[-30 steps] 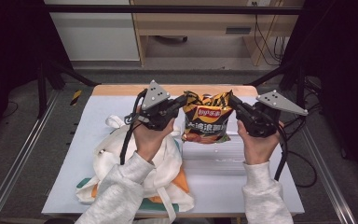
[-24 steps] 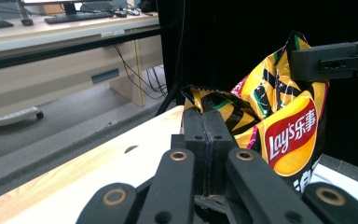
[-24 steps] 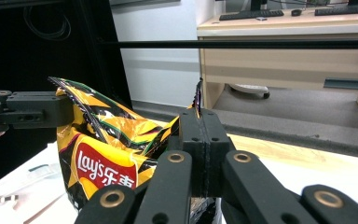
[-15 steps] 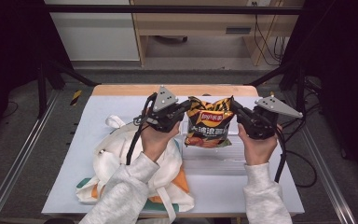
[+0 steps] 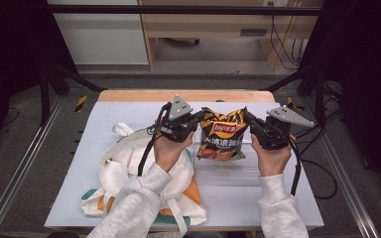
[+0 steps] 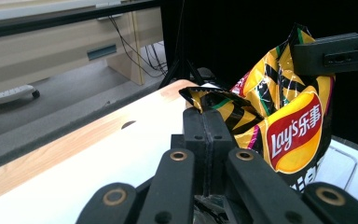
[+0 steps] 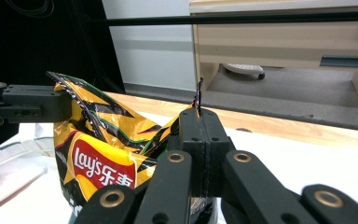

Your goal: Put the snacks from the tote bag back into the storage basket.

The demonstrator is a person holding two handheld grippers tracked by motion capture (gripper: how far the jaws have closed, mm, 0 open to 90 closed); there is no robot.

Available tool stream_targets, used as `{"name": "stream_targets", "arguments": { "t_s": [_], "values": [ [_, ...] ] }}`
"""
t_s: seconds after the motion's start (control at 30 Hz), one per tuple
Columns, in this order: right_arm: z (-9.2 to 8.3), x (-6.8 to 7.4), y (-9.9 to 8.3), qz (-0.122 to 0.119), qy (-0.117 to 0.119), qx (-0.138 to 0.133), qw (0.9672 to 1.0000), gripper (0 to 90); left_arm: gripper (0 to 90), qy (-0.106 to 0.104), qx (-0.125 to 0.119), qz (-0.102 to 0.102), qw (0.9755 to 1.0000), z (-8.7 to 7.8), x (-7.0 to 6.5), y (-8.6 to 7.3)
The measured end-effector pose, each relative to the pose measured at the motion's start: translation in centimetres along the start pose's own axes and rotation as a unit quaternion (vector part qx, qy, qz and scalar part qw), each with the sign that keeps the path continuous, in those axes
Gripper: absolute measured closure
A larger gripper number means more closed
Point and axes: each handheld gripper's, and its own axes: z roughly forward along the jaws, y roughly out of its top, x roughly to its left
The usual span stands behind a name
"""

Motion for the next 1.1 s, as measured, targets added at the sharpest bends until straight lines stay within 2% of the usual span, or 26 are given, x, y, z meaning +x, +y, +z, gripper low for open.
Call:
{"name": "stream_targets", "arguments": {
  "t_s": [0.47,0.77,1.1],
  "values": [
    [2.1,-0.9,-2.0,0.005,-0.003,0.027,0.9996,90.0,90.0,0.008,0.033,-0.009,0.9994,2.0,0.6,-1.9],
    [3.0,-1.1,-2.7,0.002,-0.006,0.042,0.9991,89.7,90.0,0.012,0.042,-0.01,0.999,2.6,0.8,-2.8],
    [3.8,-0.9,-3.0,-0.017,-0.018,0.036,0.999,80.3,85.0,0.03,0.044,-0.008,0.9985,3.0,0.9,-2.9]
  ]
}}
